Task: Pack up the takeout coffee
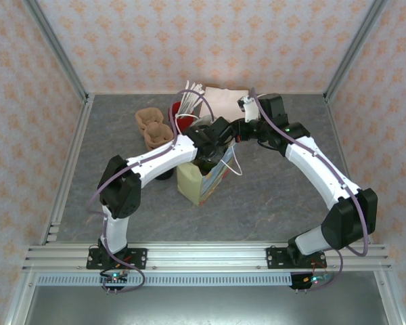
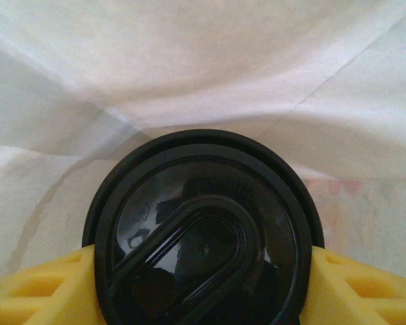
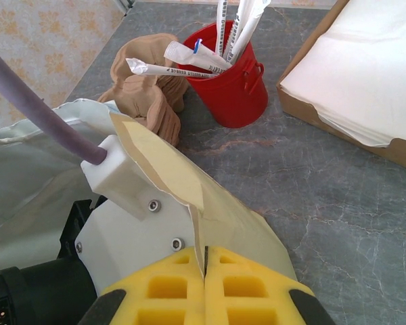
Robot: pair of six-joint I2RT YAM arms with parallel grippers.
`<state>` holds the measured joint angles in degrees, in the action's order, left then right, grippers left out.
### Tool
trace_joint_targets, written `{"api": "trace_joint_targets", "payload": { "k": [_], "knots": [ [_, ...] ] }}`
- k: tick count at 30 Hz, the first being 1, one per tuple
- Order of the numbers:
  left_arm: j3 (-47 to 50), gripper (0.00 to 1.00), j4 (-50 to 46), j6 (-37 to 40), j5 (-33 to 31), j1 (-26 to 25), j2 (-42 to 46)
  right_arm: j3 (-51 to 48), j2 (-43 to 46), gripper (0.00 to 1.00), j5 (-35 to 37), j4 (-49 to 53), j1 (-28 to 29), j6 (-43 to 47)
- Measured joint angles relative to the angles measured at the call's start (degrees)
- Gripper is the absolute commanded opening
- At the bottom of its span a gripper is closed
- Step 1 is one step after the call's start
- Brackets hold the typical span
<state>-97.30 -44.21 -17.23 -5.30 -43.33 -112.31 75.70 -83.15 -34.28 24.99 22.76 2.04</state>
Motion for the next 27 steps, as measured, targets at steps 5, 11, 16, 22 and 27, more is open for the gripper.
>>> {"api": "trace_joint_targets", "payload": {
  "k": [5, 11, 16, 22, 27],
  "knots": [
    [-0.15, 0.68, -0.13, -0.02, 0.46, 0.11, -0.04, 0.0, 0.07, 0.0, 0.0, 0.0, -0.04, 1.14],
    [-0.17, 0.74, -0.11, 0.02, 0.92, 0.11, -0.04, 0.0, 0.35, 0.0, 0.07, 0.39, -0.04, 3.19],
    [-0.42, 0.8, -0.11, 0.42, 2.14, 0.13, -0.04, 0.0, 0.57, 0.0, 0.17, 0.74, -0.04, 3.85],
    [-0.61, 0.87, -0.07, 0.83, 3.56, 0.22, -0.02, 0.0, 0.83, 0.0, 0.5, 1.14, 0.07, 4.26],
    [-0.61, 0.91, -0.09, 0.85, 3.89, 0.26, -0.02, 0.0, 0.83, 0.0, 0.5, 1.14, 0.07, 4.26]
  ]
}}
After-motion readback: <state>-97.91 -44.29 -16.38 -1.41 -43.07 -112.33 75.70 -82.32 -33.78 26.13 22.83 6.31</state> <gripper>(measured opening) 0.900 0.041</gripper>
